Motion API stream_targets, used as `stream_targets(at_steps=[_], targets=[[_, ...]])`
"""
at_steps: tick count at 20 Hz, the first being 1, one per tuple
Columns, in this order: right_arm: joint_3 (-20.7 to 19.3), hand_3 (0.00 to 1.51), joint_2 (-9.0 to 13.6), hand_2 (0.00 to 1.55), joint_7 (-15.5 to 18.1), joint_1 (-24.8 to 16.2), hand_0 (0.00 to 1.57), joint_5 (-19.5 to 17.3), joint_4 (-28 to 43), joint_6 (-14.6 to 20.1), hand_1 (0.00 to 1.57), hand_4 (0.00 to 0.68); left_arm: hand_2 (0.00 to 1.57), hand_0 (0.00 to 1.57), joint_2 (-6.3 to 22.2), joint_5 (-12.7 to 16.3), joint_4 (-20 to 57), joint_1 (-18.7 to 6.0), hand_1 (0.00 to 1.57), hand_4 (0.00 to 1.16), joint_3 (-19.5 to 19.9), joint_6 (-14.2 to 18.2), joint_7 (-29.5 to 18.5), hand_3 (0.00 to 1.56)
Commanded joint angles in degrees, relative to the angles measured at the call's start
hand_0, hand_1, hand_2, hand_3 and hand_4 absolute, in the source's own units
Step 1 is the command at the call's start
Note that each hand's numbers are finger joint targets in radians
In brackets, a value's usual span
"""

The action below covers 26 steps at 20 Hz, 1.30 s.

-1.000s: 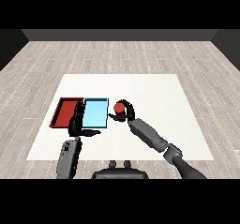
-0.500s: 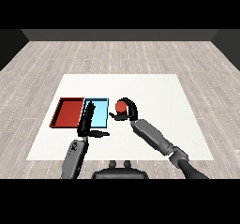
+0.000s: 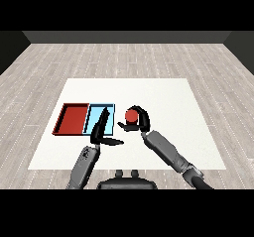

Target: Pick the red can and put it in the red box

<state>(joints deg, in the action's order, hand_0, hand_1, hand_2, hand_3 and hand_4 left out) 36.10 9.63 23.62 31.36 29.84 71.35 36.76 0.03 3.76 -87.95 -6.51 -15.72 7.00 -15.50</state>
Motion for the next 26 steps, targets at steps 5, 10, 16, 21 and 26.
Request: stream_targets(at_steps=[5,10,16,21,26], targets=[[-3.5,1.39,-4.1,1.44,-1.7,-5.0,1.46,-7.2,2.8,-3.8,1.46,0.637,0.0,0.0,0.0,4.4,8.6,-6.2,0.0,0.0,-1.9,2.3,-0.6,0.0],[-6.2,1.38,-6.8,1.45,-6.6,-0.2,1.46,-10.8,1.2,-2.7,1.46,0.633,0.0,0.0,0.0,7.6,16.9,-9.7,0.0,0.0,-5.0,3.4,-3.7,0.0],[-8.4,1.39,-9.5,1.43,0.1,-7.4,1.44,-13.6,-0.8,-8.5,1.44,0.633,0.0,0.0,0.0,11.7,17.5,-12.5,0.0,0.0,-10.8,8.9,-2.8,0.0],[-5.5,1.38,-9.6,1.44,-7.9,-4.1,1.43,-14.1,3.9,-4.5,1.43,0.63,0.0,0.0,0.0,9.8,16.0,-9.4,0.0,0.0,-8.1,7.1,-3.0,0.0],[-5.4,1.37,-9.6,1.43,-8.2,-5.4,1.45,-15.6,6.2,-5.7,1.45,0.625,0.0,0.0,0.0,11.9,19.7,-9.6,0.0,0.0,-8.8,4.0,-6.1,0.0]])
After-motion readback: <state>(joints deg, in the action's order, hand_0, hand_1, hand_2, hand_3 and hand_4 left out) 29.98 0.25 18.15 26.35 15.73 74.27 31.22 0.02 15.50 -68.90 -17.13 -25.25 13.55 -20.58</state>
